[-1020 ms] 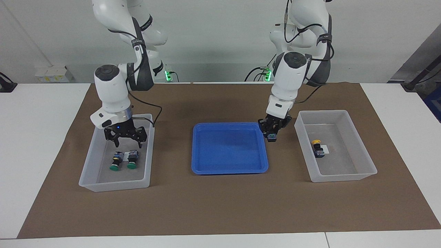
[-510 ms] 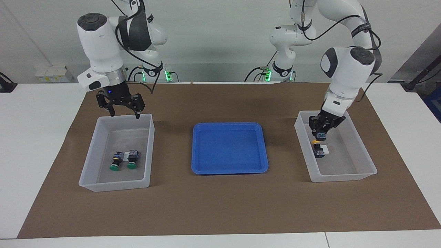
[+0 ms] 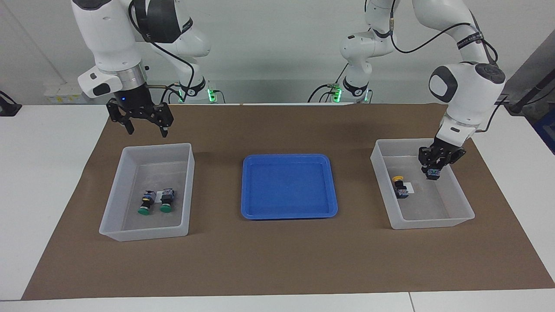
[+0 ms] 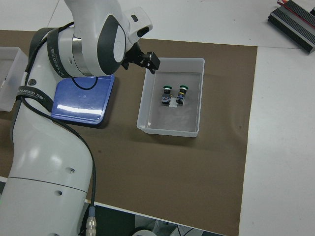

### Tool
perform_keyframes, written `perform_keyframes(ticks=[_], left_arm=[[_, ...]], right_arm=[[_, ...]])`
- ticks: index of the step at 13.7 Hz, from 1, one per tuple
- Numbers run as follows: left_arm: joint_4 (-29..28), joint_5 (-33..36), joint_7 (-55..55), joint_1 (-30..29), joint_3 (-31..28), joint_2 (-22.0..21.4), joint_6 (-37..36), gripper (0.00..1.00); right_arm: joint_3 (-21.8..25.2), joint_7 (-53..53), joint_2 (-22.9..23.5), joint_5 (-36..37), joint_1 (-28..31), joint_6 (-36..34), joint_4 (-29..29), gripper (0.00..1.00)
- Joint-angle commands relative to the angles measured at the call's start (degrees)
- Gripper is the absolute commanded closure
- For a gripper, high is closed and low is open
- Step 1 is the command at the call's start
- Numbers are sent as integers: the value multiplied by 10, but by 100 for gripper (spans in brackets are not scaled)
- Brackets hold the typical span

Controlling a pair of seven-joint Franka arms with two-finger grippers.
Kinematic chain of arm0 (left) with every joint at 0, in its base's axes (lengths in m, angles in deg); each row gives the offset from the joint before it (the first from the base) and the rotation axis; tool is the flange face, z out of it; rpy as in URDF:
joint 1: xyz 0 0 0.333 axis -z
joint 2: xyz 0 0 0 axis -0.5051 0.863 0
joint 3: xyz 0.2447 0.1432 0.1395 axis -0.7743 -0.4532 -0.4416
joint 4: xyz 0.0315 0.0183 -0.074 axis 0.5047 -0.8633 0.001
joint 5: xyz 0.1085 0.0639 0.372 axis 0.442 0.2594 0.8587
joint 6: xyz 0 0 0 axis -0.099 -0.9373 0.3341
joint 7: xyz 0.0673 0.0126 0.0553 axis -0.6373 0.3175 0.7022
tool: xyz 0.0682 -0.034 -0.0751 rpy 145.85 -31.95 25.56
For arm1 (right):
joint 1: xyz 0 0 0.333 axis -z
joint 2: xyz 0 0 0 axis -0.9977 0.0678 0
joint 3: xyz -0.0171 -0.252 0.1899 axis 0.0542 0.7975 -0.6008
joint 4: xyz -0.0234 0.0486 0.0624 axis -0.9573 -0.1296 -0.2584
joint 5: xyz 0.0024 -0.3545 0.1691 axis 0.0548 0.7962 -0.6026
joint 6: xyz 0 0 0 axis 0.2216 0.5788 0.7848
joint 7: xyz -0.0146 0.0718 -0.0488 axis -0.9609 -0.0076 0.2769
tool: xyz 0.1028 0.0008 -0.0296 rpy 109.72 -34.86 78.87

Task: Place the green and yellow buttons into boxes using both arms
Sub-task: 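Lower the yellow button into the left box and open the left gripper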

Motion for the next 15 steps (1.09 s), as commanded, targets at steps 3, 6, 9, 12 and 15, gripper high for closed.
perform_keyframes(ticks=[3, 6, 9, 12, 15], left_arm=[[-29, -8, -10, -6, 5, 55, 110, 100], [-32, -8, -10, -3, 5, 79, 144, 100], [-41, -9, -9, -6, 5, 90, 165, 100], [-43, -8, -12, -7, 4, 90, 163, 57], [-35, -4, -15, -5, 2, 87, 155, 4]], right_arm=[[-4, 21, -5, -14, 2, -31, 7, 0], [-4, 20, -6, -18, 3, -36, 8, 0], [-5, 20, -7, -19, 1, -46, 8, 0], [-5, 21, -20, -20, 6, -65, 11, 0], [-5, 34, -19, -20, 7, -36, 15, 0]])
